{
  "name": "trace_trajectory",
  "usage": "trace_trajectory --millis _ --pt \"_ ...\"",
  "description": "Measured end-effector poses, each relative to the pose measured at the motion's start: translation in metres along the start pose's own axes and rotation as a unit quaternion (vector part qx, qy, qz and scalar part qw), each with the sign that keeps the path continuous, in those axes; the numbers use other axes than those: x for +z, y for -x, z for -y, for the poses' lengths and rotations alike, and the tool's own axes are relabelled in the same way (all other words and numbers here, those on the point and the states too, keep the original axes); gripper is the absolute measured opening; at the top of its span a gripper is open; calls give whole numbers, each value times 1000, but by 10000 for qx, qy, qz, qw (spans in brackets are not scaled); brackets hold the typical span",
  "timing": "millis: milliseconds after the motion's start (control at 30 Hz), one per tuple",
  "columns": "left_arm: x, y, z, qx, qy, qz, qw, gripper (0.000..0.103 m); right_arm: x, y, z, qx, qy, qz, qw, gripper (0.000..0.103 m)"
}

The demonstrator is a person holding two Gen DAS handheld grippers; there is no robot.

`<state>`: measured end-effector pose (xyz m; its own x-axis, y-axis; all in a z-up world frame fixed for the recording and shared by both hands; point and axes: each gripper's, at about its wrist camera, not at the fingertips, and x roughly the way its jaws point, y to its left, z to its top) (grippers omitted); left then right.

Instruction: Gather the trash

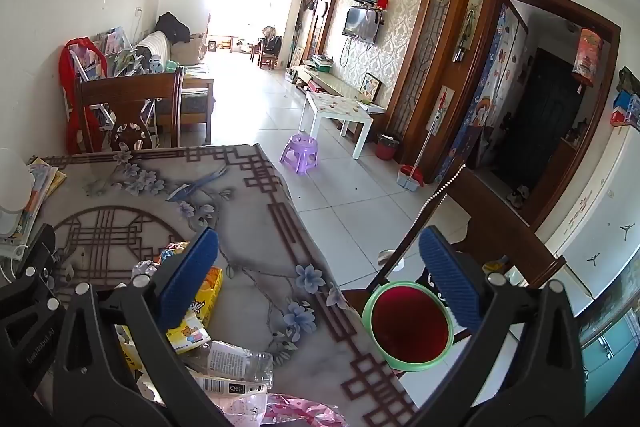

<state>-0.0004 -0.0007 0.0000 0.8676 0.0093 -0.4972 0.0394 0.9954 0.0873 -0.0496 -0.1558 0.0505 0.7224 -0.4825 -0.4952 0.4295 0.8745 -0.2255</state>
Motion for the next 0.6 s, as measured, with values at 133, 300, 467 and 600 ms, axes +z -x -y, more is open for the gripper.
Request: trace_trajectory --millis 133,300,467,600 --pt "0 0 0 11 8 -5 10000 95 0 0 0 -3 -1 9 10000 99" --pt "0 1 0 -13 7 5 10000 95 0 0 0 -6 -4 -9 10000 99" --pt "0 0 0 -9 22 -9 10000 95 -1 0 0 6 10 0 10000 99" --pt "0 0 0 -9 17 -6 10000 95 -1 0 0 4 -2 1 10000 99"
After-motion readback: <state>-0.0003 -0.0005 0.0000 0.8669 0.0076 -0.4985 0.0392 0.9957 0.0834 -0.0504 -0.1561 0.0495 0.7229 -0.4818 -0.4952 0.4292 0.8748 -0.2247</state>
